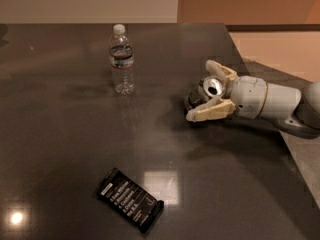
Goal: Place 7up can upright
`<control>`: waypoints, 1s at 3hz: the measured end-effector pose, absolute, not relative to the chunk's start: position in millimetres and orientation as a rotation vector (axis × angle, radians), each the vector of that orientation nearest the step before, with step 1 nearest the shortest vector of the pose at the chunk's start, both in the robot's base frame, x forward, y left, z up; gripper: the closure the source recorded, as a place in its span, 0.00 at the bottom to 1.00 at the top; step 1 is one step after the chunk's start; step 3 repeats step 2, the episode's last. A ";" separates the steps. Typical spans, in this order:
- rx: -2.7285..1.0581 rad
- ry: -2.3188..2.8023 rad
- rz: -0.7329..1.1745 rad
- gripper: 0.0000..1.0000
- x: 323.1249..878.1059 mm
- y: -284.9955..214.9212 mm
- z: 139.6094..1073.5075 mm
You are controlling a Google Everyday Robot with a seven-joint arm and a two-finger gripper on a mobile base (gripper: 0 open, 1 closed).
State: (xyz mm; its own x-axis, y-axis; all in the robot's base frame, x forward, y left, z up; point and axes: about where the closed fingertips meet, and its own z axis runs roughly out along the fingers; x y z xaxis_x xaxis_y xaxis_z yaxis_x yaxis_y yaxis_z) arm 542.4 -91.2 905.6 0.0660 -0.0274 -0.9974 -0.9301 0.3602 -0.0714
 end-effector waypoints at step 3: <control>-1.009 1.323 0.888 0.00 542.8 -85.0 907.4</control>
Offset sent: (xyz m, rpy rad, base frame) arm 0.0020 0.0066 0.0025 -0.0419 0.0073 0.0438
